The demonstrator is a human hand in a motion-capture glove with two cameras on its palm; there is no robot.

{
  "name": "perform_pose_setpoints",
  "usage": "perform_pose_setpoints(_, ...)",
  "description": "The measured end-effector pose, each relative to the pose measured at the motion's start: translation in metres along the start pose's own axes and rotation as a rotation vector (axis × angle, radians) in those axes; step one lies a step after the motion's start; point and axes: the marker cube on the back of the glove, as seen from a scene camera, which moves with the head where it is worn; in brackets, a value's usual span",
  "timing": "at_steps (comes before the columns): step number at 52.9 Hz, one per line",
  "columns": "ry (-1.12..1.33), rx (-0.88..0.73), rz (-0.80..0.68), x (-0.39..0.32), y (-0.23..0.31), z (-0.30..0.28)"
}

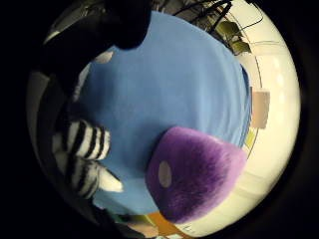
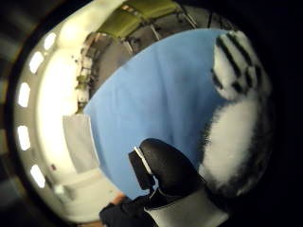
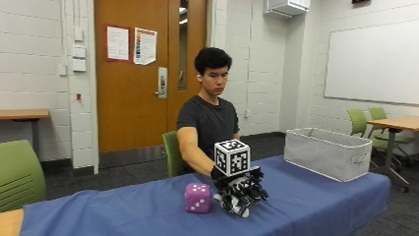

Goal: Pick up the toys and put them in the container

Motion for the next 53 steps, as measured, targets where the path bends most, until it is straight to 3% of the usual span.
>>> perform_pose_setpoints(27, 0.062, 0.156, 0.009, -0.013, 0.047, 0.005)
perform_pose_setpoints(53, 0.118, -0.056, 0.020, -0.019, 0.035, -0.018)
